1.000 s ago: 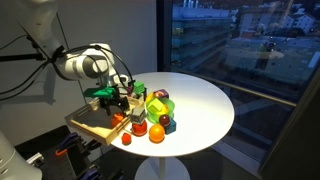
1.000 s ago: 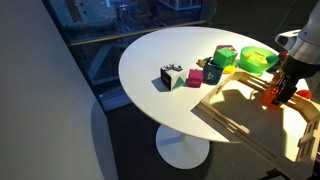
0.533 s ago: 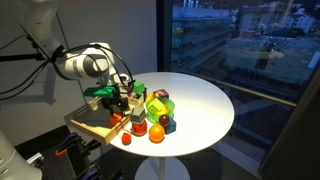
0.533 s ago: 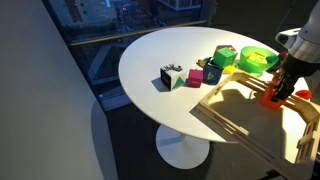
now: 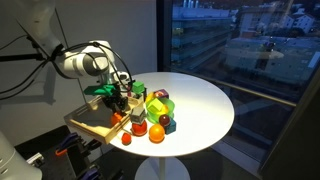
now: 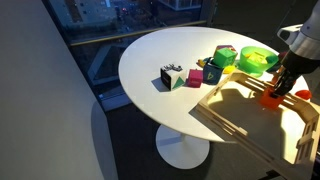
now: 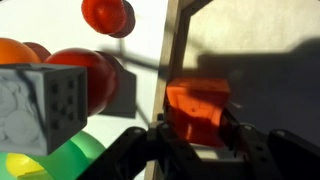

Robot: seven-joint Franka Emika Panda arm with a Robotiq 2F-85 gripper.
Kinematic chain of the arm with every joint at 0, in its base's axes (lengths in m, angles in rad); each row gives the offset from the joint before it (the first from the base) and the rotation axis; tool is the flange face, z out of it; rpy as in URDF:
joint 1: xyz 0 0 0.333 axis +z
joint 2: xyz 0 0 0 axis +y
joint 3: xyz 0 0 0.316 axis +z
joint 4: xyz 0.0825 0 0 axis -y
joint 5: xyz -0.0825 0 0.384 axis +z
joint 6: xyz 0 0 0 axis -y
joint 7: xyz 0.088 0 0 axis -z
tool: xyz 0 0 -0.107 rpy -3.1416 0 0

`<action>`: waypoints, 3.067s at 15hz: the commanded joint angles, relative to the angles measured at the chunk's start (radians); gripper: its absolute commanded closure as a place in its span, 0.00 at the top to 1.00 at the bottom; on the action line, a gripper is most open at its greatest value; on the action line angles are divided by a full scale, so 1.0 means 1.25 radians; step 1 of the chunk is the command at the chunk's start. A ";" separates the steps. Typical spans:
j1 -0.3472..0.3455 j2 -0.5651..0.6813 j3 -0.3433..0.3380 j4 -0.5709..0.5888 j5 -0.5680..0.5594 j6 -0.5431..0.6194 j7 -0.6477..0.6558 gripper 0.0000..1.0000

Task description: Move the orange toy block from the box into the bowl

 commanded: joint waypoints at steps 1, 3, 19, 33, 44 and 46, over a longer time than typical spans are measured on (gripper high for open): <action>-0.002 -0.005 0.002 0.004 -0.010 0.001 0.029 0.22; -0.001 -0.011 0.004 0.008 0.010 -0.006 0.024 0.20; 0.002 -0.093 0.014 0.037 0.211 -0.028 -0.027 0.04; -0.032 -0.119 -0.020 0.169 0.332 -0.062 0.004 0.04; -0.081 -0.054 -0.059 0.264 0.353 -0.075 0.054 0.04; -0.087 -0.048 -0.066 0.270 0.358 -0.076 0.055 0.04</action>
